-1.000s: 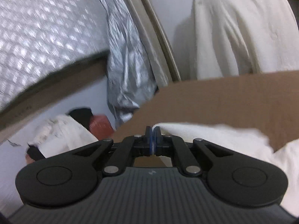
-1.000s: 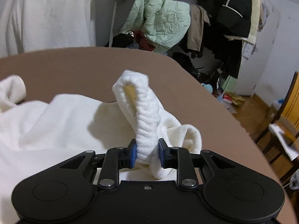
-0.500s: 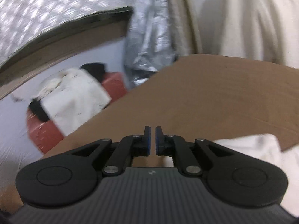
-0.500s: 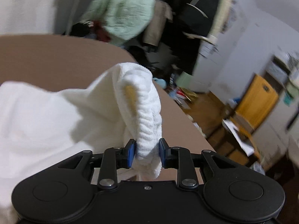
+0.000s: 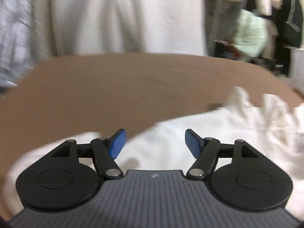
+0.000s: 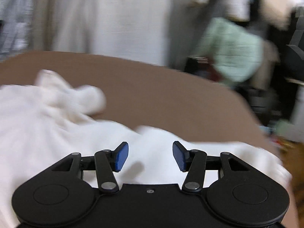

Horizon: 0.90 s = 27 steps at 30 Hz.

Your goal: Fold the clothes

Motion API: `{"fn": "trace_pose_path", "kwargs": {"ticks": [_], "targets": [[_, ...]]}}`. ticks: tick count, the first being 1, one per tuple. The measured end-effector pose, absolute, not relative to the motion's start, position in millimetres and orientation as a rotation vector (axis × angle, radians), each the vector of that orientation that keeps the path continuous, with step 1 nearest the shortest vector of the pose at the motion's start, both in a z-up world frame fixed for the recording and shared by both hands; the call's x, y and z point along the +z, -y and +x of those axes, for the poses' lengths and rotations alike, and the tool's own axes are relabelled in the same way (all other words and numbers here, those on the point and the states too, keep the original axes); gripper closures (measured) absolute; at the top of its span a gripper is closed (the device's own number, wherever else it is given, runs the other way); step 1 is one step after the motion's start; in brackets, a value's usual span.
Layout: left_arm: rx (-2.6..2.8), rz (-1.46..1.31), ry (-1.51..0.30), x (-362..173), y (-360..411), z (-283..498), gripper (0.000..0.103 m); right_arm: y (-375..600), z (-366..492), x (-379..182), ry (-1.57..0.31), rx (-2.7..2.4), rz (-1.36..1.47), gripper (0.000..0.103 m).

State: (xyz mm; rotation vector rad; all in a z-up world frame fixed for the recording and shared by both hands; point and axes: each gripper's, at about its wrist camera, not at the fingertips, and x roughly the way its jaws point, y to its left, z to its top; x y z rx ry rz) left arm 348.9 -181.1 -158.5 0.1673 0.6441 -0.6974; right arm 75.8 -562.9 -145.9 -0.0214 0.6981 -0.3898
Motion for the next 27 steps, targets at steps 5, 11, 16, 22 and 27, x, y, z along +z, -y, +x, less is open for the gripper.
{"fn": "trace_pose_path", "kwargs": {"ticks": [5, 11, 16, 22, 27], "targets": [[-0.636, 0.391, -0.614, -175, 232, 386, 0.032, 554, 152, -146, -0.883, -0.093, -0.094, 0.040], [-0.544, 0.562, -0.617, -200, 269, 412, 0.031, 550, 161, -170, -1.059, -0.012, -0.171, 0.033], [-0.631, 0.581, -0.585, -206, 268, 401, 0.031, 546, 165, -189, -1.198, 0.043, -0.235, 0.072], [-0.764, 0.578, -0.502, -197, 262, 388, 0.029, 545, 159, -189, -1.210, 0.065, -0.188, 0.082], [-0.886, 0.538, -0.577, -189, 269, 388, 0.028, 545, 148, -177, -1.138, 0.059, -0.087, 0.077]]}}
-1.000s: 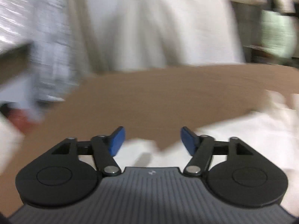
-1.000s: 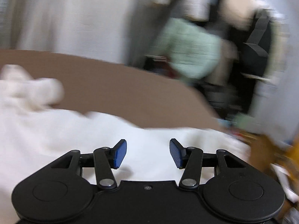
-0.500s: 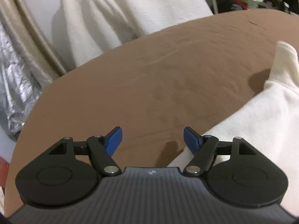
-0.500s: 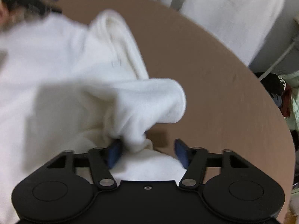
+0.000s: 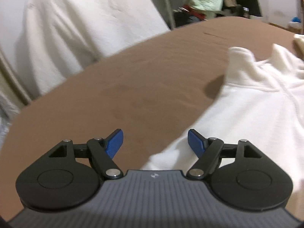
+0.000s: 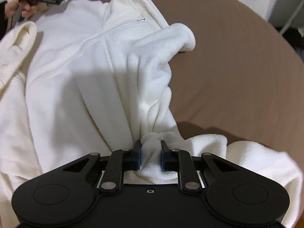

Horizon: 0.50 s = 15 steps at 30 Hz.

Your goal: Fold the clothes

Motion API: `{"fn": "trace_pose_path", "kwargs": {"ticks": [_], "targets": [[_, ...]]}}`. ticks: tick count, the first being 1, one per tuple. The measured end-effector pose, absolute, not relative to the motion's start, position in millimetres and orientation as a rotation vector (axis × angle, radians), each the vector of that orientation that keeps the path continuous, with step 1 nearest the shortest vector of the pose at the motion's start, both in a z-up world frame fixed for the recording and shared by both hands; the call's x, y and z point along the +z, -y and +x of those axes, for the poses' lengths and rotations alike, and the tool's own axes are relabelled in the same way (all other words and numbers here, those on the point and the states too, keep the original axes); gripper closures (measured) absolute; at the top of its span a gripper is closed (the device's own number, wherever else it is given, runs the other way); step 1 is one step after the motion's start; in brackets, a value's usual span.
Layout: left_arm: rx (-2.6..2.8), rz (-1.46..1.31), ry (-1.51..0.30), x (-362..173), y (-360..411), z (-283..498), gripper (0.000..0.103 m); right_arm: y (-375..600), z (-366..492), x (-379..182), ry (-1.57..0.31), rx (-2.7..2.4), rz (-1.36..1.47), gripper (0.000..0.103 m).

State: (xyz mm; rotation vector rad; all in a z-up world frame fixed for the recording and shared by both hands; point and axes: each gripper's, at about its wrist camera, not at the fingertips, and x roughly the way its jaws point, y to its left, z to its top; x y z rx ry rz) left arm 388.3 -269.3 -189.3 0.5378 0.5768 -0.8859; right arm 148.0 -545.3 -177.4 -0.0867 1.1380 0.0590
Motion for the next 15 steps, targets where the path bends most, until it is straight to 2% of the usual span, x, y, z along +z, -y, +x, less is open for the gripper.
{"fn": "trace_pose_path", "kwargs": {"ticks": [2, 4, 7, 12, 14, 15], "targets": [[-0.916, 0.505, -0.598, -187, 274, 393, 0.028, 546, 144, -173, -1.109, 0.057, -0.046, 0.074], [-0.941, 0.462, -0.609, -187, 278, 402, 0.028, 546, 139, -168, -1.079, 0.054, -0.006, 0.060], [-0.994, 0.390, -0.654, -191, 283, 413, 0.021, 546, 133, -161, -1.034, 0.050, 0.053, 0.050], [-0.958, 0.395, -0.955, -227, 308, 417, 0.016, 548, 146, -156, -0.892, 0.010, 0.192, 0.038], [-0.906, 0.441, -0.914, -230, 316, 401, 0.032, 544, 160, -173, -0.908, -0.048, 0.170, 0.039], [-0.885, 0.441, -0.900, -224, 317, 396, 0.059, 543, 167, -182, -0.919, -0.078, 0.155, 0.069]]}}
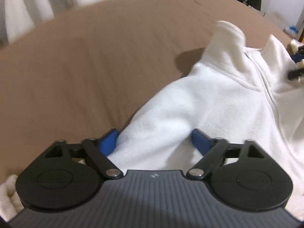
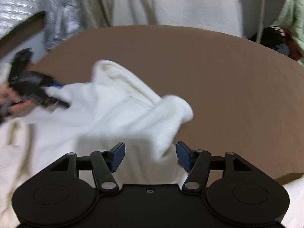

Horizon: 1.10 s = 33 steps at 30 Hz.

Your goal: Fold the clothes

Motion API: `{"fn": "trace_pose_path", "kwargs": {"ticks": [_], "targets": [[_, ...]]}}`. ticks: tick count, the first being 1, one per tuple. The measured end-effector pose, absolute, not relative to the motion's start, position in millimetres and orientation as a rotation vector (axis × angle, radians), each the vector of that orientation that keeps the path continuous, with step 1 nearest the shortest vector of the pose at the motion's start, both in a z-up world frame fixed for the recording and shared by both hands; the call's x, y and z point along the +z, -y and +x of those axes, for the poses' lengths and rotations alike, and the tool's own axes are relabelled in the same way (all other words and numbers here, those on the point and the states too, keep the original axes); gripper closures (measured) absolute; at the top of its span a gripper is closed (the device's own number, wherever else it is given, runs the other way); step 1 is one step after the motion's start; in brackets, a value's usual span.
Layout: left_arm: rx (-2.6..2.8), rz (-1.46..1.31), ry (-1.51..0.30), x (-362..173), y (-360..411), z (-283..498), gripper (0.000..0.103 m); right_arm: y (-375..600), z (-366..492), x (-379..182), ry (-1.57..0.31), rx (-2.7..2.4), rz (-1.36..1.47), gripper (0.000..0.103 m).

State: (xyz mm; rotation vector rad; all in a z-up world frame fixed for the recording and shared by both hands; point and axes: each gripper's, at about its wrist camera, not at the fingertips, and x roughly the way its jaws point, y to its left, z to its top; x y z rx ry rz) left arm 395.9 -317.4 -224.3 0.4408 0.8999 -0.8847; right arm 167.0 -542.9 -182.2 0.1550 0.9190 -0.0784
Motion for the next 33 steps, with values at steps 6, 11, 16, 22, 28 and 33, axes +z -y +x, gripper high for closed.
{"fn": "trace_pose_path", "kwargs": {"ticks": [6, 11, 16, 22, 28, 33], "targets": [[-0.780, 0.374, -0.761, -176, 310, 367, 0.090, 511, 158, -158, -0.757, -0.244, 0.044, 0.094], [-0.807, 0.288, -0.645, -119, 295, 345, 0.090, 481, 163, -93, -0.594, -0.295, -0.014, 0.094], [-0.732, 0.187, -0.480, -60, 279, 358, 0.090, 482, 193, -25, -0.504, -0.303, -0.120, 0.095], [-0.463, 0.086, -0.289, -5, 300, 428, 0.026, 506, 262, 53, -0.234, -0.406, -0.277, 0.068], [-0.400, 0.012, -0.582, -87, 269, 441, 0.014, 521, 267, 4, -0.388, -0.545, 0.022, 0.022], [-0.396, -0.059, -0.767, -165, 189, 371, 0.016, 482, 176, -88, -0.563, -0.360, 0.046, 0.023]]}}
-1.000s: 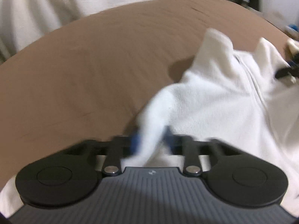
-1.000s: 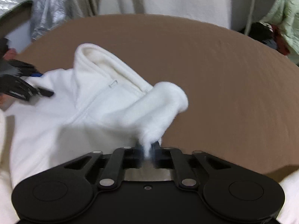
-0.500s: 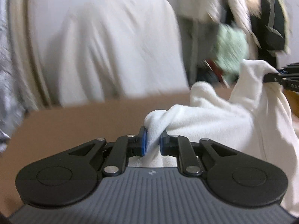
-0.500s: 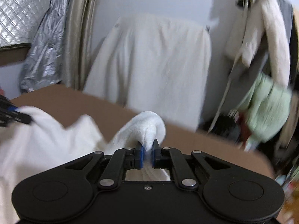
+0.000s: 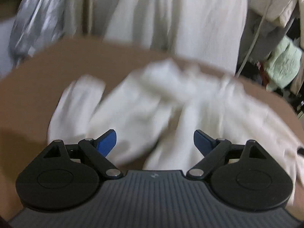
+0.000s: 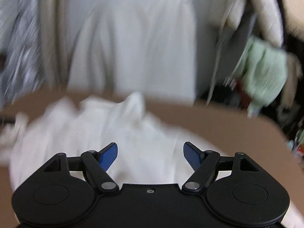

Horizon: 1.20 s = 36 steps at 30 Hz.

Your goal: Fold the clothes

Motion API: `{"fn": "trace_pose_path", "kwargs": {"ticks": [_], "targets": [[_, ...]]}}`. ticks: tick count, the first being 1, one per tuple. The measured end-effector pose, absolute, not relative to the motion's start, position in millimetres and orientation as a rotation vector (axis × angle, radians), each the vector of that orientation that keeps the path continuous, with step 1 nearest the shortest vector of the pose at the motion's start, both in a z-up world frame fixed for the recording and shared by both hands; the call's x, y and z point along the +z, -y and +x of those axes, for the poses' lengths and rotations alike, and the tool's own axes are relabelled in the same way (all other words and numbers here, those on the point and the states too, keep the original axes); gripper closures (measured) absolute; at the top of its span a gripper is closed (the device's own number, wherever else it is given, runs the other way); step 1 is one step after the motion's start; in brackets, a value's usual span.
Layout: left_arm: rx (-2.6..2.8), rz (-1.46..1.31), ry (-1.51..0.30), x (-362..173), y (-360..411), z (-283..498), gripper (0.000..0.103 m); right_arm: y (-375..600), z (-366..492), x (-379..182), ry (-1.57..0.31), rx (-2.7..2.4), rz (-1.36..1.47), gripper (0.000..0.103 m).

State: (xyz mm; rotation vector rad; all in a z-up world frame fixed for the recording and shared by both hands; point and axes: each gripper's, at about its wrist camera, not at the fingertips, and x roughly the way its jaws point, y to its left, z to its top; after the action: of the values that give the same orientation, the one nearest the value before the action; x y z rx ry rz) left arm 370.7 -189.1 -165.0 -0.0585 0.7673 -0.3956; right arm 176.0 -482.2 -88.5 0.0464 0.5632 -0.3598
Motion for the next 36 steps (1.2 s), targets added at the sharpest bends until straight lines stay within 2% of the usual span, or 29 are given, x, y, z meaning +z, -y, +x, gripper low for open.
{"fn": "trace_pose_path", "kwargs": {"ticks": [3, 8, 12, 13, 15, 17, 19, 20, 23, 27, 36], "targets": [[-0.319, -0.012, -0.761, -175, 166, 329, 0.016, 460, 124, -133, -0.639, -0.253, 0.063, 0.023], [-0.364, -0.112, -0.785, -169, 142, 293, 0.016, 438, 95, -138, -0.648, -0.147, 0.128, 0.023], [-0.386, -0.123, -0.756, -183, 147, 276, 0.016, 403, 108, -146, -0.719, -0.032, 0.011, 0.023], [-0.404, -0.110, -0.747, -187, 152, 277, 0.016, 393, 111, -149, -0.739, -0.023, -0.068, 0.031], [-0.423, -0.056, -0.716, -197, 160, 281, 0.017, 371, 116, -155, -0.777, -0.029, -0.261, 0.040], [-0.425, 0.005, -0.680, -204, 167, 284, 0.017, 371, 116, -159, -0.796, -0.067, -0.279, 0.054], [-0.405, 0.048, -0.647, -207, 172, 286, 0.017, 379, 113, -161, -0.807, -0.120, -0.252, 0.090], [-0.405, 0.036, -0.642, -206, 172, 287, 0.017, 387, 112, -160, -0.807, -0.154, -0.226, 0.094], [-0.419, -0.006, -0.628, -204, 172, 288, 0.017, 410, 93, -150, -0.727, -0.259, -0.172, 0.095], [-0.428, 0.099, -0.557, -199, 183, 273, 0.017, 434, 63, -136, -0.622, -0.528, -0.191, 0.095], [-0.628, -0.025, -0.524, -178, 207, 270, 0.017, 476, 30, -168, -0.685, -0.696, -0.021, 0.095]]}}
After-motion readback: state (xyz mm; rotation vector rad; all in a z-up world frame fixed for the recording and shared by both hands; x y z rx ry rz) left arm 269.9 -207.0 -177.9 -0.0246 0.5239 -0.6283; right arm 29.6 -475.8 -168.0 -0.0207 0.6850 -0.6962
